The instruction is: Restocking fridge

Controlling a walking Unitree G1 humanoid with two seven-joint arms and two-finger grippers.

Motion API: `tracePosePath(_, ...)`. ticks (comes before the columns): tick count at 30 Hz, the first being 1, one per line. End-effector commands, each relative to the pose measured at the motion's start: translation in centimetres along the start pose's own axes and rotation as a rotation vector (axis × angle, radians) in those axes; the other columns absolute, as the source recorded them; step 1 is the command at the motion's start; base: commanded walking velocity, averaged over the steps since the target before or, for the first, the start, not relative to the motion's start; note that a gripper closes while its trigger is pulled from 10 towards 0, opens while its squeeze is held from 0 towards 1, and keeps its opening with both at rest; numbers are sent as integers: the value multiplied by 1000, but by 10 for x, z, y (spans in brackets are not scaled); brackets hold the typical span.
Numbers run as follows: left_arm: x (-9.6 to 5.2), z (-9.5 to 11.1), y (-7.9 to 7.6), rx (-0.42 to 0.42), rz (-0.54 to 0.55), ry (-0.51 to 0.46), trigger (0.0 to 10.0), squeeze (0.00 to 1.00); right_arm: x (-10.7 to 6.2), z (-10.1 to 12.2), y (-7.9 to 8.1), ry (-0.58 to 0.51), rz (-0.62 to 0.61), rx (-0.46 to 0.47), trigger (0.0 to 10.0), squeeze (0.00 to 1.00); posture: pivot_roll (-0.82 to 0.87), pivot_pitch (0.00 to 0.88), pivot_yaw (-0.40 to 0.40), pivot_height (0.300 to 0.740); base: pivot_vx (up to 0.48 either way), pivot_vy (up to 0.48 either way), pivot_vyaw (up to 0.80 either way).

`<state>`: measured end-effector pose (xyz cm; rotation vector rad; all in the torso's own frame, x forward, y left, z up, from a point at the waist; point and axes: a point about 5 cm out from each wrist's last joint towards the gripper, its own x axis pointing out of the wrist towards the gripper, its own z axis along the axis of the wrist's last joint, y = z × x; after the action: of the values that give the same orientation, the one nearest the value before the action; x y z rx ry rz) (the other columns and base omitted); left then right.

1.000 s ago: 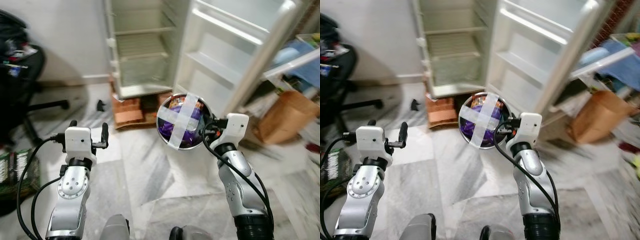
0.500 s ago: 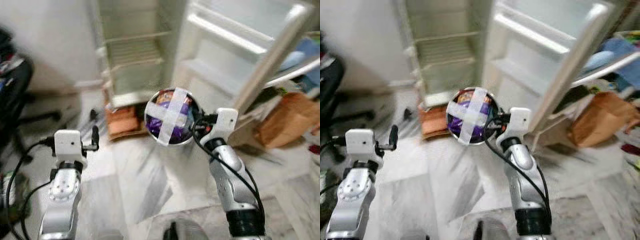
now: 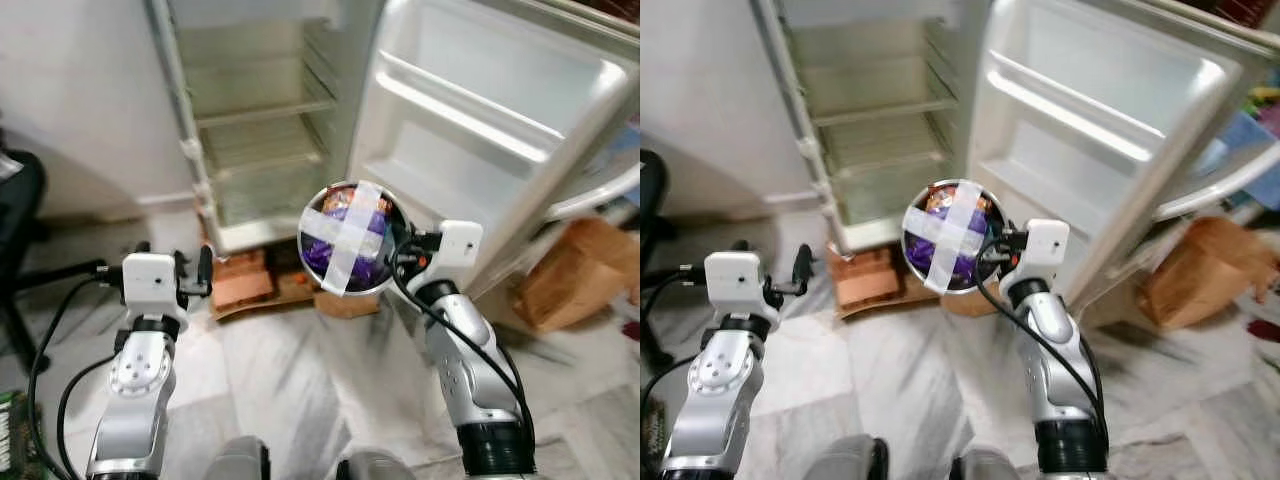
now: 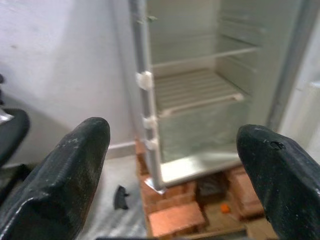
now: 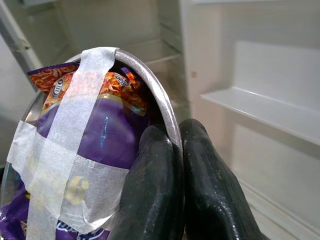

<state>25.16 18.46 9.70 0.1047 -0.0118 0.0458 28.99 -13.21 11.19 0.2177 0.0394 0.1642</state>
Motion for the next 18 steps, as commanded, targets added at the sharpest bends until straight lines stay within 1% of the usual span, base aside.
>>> tracePosePath(1, -2, -2, -3, -4, -6, 10, 10000, 0, 0, 6, -4, -22, -13, -11, 10000, 0, 45, 111, -77, 740, 349, 330, 525)
tracePosePath(14, 0, 0, -4, 9, -15, 1, 10000, 0, 1, 4, -3, -18, -8, -7, 10000, 0, 45, 108, -77, 740, 375, 299, 0)
tracePosePath(18, 1, 1, -5, 26, -17, -6, 10000, 0, 2, 3, 1, -15, -1, -2, 10000, 0, 47, 107, -77, 740, 468, 0, 0)
